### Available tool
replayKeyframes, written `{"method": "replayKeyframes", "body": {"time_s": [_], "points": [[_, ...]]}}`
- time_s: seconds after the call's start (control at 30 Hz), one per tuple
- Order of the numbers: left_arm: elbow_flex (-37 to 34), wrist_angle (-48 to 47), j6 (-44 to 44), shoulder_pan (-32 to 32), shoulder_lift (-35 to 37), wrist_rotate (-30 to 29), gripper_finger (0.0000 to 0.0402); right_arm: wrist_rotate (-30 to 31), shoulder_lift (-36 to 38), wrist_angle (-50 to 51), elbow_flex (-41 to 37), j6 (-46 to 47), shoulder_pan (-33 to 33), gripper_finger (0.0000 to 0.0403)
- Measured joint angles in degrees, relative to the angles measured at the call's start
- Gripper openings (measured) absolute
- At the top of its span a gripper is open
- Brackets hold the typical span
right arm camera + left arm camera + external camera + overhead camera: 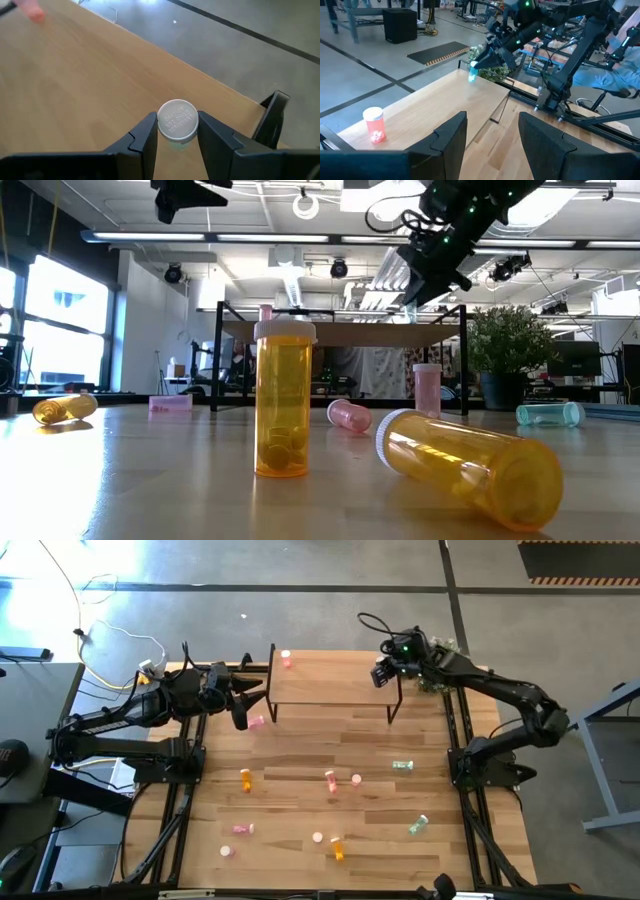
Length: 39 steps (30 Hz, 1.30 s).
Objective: Pick and place medicine bottles onto shelf by color
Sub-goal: Put the middle blue pill bottle on the shelf, then put the top orange pill bottle on the shelf
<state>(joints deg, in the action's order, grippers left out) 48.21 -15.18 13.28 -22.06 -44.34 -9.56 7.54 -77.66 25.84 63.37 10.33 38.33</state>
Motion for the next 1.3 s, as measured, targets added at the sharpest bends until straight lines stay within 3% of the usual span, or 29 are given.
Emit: {"method": "replayKeyframes", "body": {"time_s": [0.5,1.0,1.3], "points": [[0.0,0.0,0.0,-0.5,0.0,0.0,0.0168,1.9,-1.5,-0.6,0.0,-1.4,0.0,0.0115],[0.0,-0.1,0.0,-0.5,0.0,0.0,0.0168,1.9,-1.3,-0.3,0.0,-1.4,0.0,0.0192],[0.0,-5.6,0.2,-0.5,0.0,0.0,0.0168,2.2,-0.7,0.6,4.4,-2.1,0.1,0.0202]]}}
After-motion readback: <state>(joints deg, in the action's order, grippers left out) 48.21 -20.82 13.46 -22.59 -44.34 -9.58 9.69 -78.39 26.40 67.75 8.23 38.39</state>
